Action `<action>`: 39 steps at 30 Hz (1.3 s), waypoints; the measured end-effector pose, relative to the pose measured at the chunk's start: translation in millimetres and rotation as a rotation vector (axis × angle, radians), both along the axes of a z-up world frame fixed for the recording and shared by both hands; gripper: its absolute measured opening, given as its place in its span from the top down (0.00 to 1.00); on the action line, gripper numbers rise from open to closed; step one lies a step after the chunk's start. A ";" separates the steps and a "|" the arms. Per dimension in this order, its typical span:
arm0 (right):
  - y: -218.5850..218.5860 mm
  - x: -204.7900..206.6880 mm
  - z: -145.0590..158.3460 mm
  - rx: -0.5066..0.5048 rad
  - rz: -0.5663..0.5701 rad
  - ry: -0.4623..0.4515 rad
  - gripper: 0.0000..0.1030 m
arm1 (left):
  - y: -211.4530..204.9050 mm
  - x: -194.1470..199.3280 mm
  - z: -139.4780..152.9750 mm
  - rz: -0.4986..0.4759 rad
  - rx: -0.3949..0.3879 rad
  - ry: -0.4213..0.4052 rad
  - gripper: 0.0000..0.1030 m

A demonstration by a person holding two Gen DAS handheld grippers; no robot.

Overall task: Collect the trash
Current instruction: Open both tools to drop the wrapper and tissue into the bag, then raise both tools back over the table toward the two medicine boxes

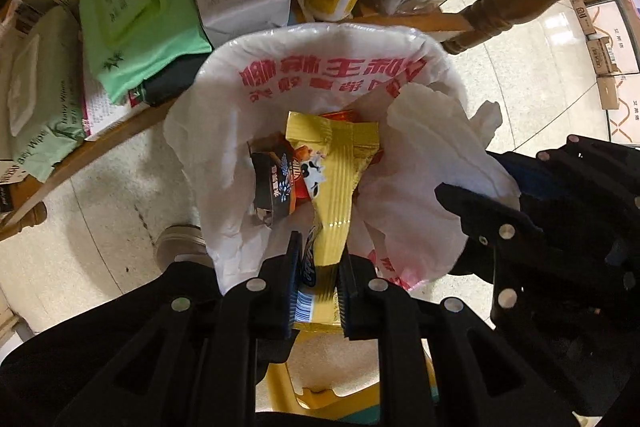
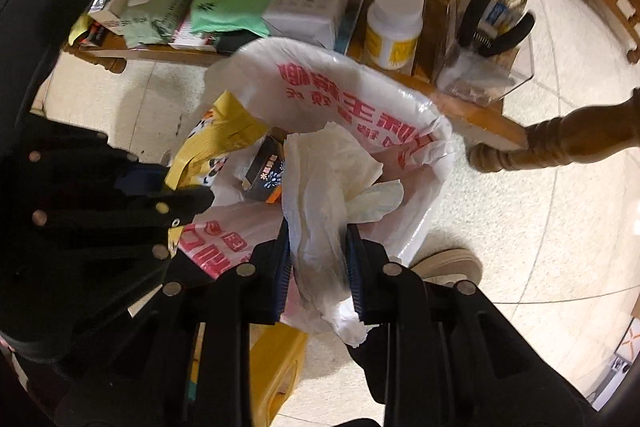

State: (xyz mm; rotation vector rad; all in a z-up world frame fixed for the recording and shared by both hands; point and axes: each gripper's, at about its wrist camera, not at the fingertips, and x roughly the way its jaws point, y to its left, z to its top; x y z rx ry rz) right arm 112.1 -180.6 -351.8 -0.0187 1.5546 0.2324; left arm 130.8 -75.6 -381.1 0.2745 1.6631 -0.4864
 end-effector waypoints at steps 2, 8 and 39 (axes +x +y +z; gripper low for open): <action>-1.2 5.0 -9.6 0.002 -0.012 0.019 0.76 | -0.1 3.4 -7.7 0.009 0.009 0.008 0.84; -3.1 13.6 -27.7 0.029 -0.034 0.060 0.75 | 3.5 9.8 -29.9 0.029 0.044 0.036 0.84; -15.7 11.6 -23.9 0.036 -0.075 0.042 0.44 | 13.5 19.8 -6.2 0.070 0.142 -0.128 0.44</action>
